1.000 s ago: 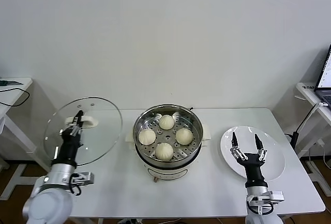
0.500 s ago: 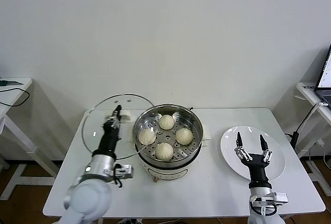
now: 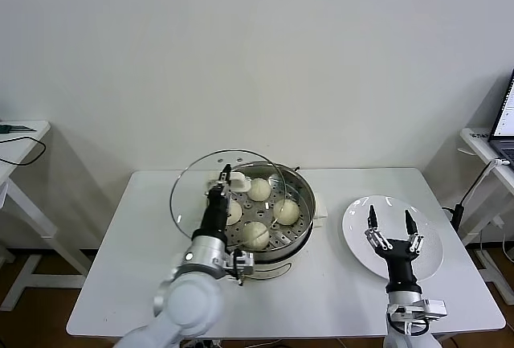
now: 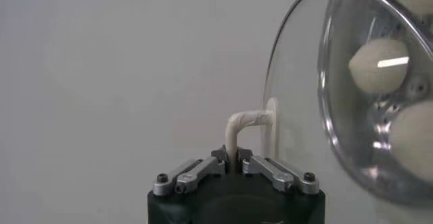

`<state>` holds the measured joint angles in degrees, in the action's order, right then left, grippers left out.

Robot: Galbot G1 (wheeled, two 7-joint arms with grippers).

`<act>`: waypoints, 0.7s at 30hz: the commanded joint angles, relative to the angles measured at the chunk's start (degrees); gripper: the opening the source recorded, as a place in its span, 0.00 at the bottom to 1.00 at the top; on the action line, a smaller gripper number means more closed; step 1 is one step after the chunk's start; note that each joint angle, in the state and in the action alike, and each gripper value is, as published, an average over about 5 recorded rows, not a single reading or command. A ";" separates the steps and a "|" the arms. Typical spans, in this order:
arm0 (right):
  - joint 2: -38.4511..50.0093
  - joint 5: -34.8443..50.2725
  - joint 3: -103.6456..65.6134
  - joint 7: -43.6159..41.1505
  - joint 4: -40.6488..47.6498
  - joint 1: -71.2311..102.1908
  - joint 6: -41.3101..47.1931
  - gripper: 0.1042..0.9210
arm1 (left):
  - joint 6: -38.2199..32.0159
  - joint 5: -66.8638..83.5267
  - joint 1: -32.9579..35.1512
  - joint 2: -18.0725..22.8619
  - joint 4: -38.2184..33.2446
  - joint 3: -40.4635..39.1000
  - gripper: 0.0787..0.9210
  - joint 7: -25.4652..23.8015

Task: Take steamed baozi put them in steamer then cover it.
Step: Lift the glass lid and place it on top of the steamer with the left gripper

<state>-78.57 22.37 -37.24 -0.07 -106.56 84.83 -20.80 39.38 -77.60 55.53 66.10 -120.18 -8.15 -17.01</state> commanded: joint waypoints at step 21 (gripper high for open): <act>-1.25 -2.27 0.44 0.14 0.56 0.25 -0.43 0.88 | 1.67 -10.01 -2.80 14.14 12.60 -5.24 0.13 -0.96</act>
<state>-79.71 20.40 -36.86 0.06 -105.99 85.10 -21.19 41.27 -85.00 52.60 76.60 -110.06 -12.63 -18.13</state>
